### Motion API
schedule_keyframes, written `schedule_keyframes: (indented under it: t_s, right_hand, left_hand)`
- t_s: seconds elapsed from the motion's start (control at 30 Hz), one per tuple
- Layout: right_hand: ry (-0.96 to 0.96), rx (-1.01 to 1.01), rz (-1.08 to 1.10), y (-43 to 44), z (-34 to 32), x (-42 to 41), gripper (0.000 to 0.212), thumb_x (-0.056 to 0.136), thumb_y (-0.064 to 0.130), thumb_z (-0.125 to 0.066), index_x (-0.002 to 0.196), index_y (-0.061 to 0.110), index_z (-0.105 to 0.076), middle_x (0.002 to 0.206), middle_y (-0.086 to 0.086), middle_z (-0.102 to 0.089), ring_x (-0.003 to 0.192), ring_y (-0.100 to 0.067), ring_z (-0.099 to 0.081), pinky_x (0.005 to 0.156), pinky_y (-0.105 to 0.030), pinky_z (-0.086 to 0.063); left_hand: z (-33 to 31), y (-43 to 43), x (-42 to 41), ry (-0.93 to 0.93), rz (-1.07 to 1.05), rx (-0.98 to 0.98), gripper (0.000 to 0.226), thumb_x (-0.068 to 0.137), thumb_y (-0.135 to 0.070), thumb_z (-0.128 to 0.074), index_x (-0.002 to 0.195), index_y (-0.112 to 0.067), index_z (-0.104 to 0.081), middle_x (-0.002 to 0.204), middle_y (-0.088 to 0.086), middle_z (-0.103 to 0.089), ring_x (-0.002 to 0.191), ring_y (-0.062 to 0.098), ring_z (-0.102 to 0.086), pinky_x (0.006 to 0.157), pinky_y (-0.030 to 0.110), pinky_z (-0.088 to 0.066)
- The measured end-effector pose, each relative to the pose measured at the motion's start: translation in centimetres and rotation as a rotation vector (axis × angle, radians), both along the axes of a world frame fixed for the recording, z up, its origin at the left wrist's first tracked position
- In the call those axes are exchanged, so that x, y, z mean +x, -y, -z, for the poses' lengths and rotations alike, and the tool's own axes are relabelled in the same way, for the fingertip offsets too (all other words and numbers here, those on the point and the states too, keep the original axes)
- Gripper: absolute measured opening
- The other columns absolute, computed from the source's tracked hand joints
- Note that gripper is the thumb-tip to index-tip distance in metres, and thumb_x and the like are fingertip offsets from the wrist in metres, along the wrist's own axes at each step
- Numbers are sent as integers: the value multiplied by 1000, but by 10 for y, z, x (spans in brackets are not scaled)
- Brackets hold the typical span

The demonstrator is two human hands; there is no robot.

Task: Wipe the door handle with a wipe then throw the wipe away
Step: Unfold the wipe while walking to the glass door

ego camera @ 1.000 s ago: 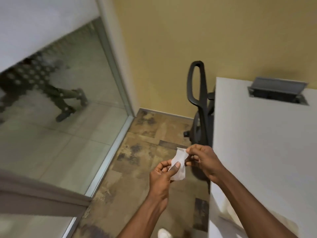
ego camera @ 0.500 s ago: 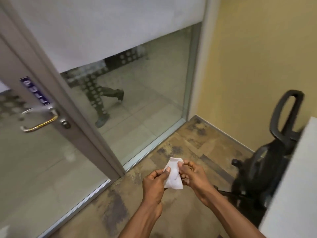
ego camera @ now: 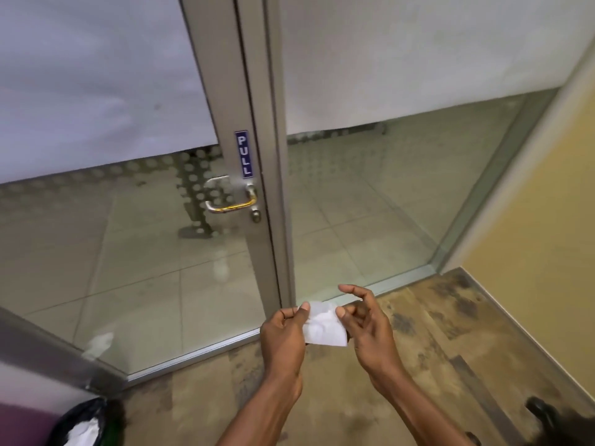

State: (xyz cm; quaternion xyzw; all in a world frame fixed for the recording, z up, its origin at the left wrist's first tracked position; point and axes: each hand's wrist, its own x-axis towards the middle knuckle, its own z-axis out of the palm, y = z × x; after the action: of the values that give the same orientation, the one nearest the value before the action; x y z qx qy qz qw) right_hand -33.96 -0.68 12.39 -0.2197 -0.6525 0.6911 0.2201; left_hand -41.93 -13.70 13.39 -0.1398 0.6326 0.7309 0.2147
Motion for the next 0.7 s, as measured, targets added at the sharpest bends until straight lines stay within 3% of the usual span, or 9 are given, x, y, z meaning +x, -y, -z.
schedule_keyframes:
  t_s: [0.13,0.23,0.33,0.43,0.5,0.6,0.7]
  right_hand:
    - [42,68,-86,26,-8,-43,18,103,26,-68,119,29,-77,103,5,-80,96,-21,-75,71,-24,-58]
    - [71,132,-142,40,-14,-76,38,80,46,-83,117,36,-77,82,14,-71,78,-13,-66,71,-27,-57]
    - [70,264,-183,52,-15,-106,43,70,52,-89,108,33,-78,71,11,-65,64,-10,-55,62,-24,-48]
    - [44,364,-162,68,-14,-130,38,75,55,-87,90,21,-80,75,-4,-64,67,-24,-59,65,-31,-46]
    - [25,423,-122,77,-15,-142,30,77,56,-84,83,26,-81,80,0,-59,73,-15,-62,66,-26,-47]
    - [9,419,-115,80,-19,-159,17,81,47,-84,85,30,-83,95,2,-64,87,-18,-66,73,-28,-53]
    - [-5,380,-158,76,-25,-172,9,87,32,-85,86,24,-82,85,-3,-65,74,-20,-64,68,-37,-50]
  left_hand:
    - [-13,27,-39,-104,-13,-9,16,101,-22,-82,102,-6,-79,87,9,-81,74,17,-70,73,31,-55]
    - [-21,48,-71,-217,40,-28,14,102,-22,-82,99,-9,-79,83,6,-83,76,19,-72,73,33,-57]
    - [-28,69,-101,-302,104,-85,10,101,-22,-83,96,-13,-80,88,9,-86,80,18,-78,79,37,-60]
    - [-32,87,-127,-345,120,-124,9,99,-21,-84,93,-17,-80,87,8,-84,80,17,-75,79,33,-57]
    - [-34,97,-144,-354,99,-129,9,98,-21,-86,91,-18,-80,88,7,-85,82,20,-76,79,32,-57]
    - [-38,104,-163,-333,69,-128,9,97,-21,-87,91,-17,-82,89,6,-86,91,31,-82,79,33,-60]
    - [-42,104,-175,-310,54,-114,9,97,-21,-87,91,-17,-82,90,7,-86,93,31,-83,86,42,-65]
